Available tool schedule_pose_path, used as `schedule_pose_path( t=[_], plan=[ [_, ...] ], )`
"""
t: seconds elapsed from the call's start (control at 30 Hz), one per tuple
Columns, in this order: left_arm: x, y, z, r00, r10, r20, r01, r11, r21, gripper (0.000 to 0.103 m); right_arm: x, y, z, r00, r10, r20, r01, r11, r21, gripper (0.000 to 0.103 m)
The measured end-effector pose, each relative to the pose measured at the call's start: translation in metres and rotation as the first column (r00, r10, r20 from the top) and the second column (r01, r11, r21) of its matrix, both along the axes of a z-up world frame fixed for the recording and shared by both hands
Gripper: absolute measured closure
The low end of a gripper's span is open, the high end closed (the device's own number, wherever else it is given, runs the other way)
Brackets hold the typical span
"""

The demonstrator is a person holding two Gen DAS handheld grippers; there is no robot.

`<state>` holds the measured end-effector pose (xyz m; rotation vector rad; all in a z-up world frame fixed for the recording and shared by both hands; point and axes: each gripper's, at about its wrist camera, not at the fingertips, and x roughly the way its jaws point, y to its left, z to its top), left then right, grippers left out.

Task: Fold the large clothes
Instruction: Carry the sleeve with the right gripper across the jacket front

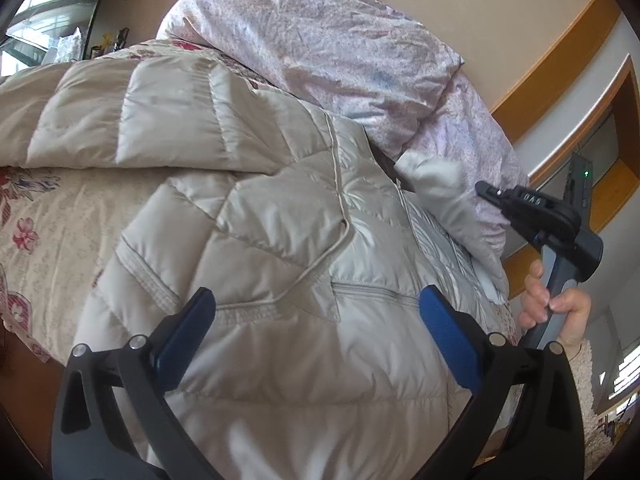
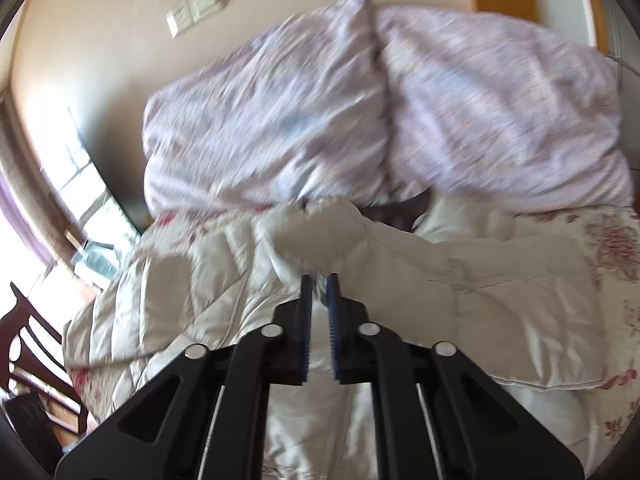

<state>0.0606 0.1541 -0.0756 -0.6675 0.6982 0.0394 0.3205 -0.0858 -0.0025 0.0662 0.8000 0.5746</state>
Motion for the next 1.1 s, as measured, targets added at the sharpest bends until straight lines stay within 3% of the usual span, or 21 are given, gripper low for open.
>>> schedule_pose_path(
  t=[0.17,0.27,0.33,0.37,0.4,0.47,0.73,0.87,0.97,1.1],
  plan=[
    [-0.006,0.019,0.006,0.998,0.055,0.007,-0.055,0.998,0.019,0.002,-0.03,0.06,-0.039,0.989,0.145,-0.039,-0.15,0.974,-0.172,0.1],
    [-0.016,0.029,0.009,0.995,0.096,0.028,-0.098,0.993,0.063,0.002,-0.035,0.049,-0.034,0.995,0.084,0.053,-0.071,0.973,-0.221,0.099],
    [-0.021,0.036,0.01,0.991,0.131,0.032,-0.134,0.988,0.081,0.002,-0.024,0.03,-0.03,0.997,0.002,0.077,0.016,0.973,-0.231,0.092],
    [-0.022,0.04,0.009,0.99,0.139,0.033,-0.142,0.987,0.076,0.002,-0.018,0.022,-0.031,0.998,-0.027,0.064,0.041,0.974,-0.225,0.077],
    [-0.023,0.043,0.008,0.989,0.146,0.035,-0.148,0.987,0.064,0.002,-0.012,0.018,-0.032,0.998,-0.039,0.049,0.049,0.973,-0.227,0.055],
    [-0.025,0.047,0.006,0.988,0.153,0.035,-0.155,0.987,0.051,0.002,-0.01,0.017,-0.04,0.999,-0.038,0.036,0.045,0.967,-0.25,0.048],
    [-0.023,0.044,0.002,0.991,0.134,0.018,-0.135,0.988,0.068,0.002,-0.002,0.053,-0.079,0.999,0.02,-0.026,-0.027,0.938,-0.346,0.049],
    [-0.023,0.045,0.0,0.99,0.139,0.01,-0.14,0.988,0.062,0.002,-0.004,0.072,-0.091,1.0,0.03,0.001,-0.026,0.9,-0.434,0.061],
    [-0.022,0.045,-0.002,0.991,0.137,0.002,-0.137,0.988,0.067,0.002,-0.008,0.076,-0.082,0.999,0.045,-0.002,-0.042,0.92,-0.39,0.081],
    [-0.02,0.045,-0.003,0.991,0.136,-0.002,-0.135,0.988,0.069,0.002,-0.014,0.083,-0.075,0.994,0.091,-0.057,-0.104,0.942,-0.318,0.084]
  ],
)
